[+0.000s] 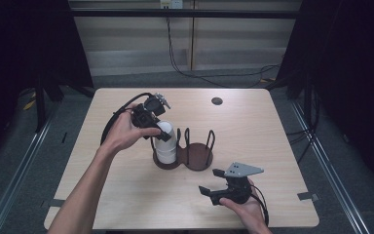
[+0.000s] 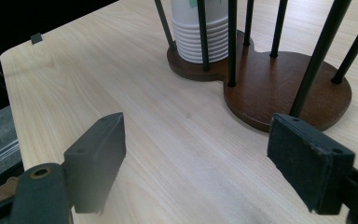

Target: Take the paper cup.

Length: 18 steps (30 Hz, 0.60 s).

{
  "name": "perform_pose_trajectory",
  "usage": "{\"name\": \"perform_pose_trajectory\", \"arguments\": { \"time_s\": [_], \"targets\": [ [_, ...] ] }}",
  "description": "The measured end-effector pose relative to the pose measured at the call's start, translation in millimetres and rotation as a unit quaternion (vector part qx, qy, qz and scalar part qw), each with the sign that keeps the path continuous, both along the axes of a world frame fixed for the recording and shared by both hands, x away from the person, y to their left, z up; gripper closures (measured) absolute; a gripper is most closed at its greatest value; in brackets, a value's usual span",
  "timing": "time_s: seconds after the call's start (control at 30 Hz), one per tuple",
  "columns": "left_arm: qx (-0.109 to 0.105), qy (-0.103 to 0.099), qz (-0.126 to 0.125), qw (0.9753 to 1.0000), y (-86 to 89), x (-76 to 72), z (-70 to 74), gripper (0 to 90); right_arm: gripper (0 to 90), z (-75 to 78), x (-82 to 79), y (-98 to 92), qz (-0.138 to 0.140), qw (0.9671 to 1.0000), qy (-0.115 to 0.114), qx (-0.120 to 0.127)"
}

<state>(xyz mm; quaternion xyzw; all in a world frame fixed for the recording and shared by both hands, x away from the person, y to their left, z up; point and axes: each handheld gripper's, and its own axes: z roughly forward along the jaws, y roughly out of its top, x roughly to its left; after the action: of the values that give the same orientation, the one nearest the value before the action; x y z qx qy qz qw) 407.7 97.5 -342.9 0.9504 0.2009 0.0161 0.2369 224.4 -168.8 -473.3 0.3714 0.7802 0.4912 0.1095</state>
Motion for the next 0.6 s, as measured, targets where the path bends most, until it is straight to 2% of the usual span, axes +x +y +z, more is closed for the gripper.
{"name": "perform_pose_trajectory", "arguments": {
  "time_s": [0.13,0.23,0.27,0.33,0.4,0.47,0.57,0.6],
  "targets": [
    [0.000,0.001,-0.007,1.0000,2.8,-0.1,3.0,35.8,18.7,-0.1,0.1,-0.1,-0.001,1.0000,0.001,0.000],
    [-0.001,-0.002,-0.003,1.0000,3.3,-1.5,5.6,35.8,18.7,-0.3,0.5,0.0,-0.001,1.0000,0.001,0.000],
    [-0.009,-0.002,0.000,1.0000,3.7,-1.9,6.2,35.8,18.7,-0.4,0.6,0.1,-0.001,1.0000,0.001,0.000],
    [-0.008,-0.002,-0.005,1.0000,5.3,-1.1,8.4,35.8,18.7,-0.3,0.5,0.1,-0.001,1.0000,0.001,0.000],
    [-0.022,0.004,0.002,0.9997,8.8,-0.9,10.2,35.7,18.7,-0.3,0.4,0.1,-0.001,1.0000,0.001,0.000],
    [-0.017,0.000,0.001,0.9998,9.6,-1.8,11.2,35.8,18.7,-0.3,0.4,0.2,0.000,1.0000,0.001,0.000],
    [-0.026,0.000,-0.002,0.9997,10.0,-3.1,13.5,35.8,18.7,-0.5,0.5,0.7,-0.001,1.0000,0.002,0.000],
    [-0.030,-0.005,-0.001,0.9995,10.4,-3.5,14.0,35.8,18.7,-0.6,0.8,0.7,0.000,1.0000,0.002,0.001]
  ]
}}
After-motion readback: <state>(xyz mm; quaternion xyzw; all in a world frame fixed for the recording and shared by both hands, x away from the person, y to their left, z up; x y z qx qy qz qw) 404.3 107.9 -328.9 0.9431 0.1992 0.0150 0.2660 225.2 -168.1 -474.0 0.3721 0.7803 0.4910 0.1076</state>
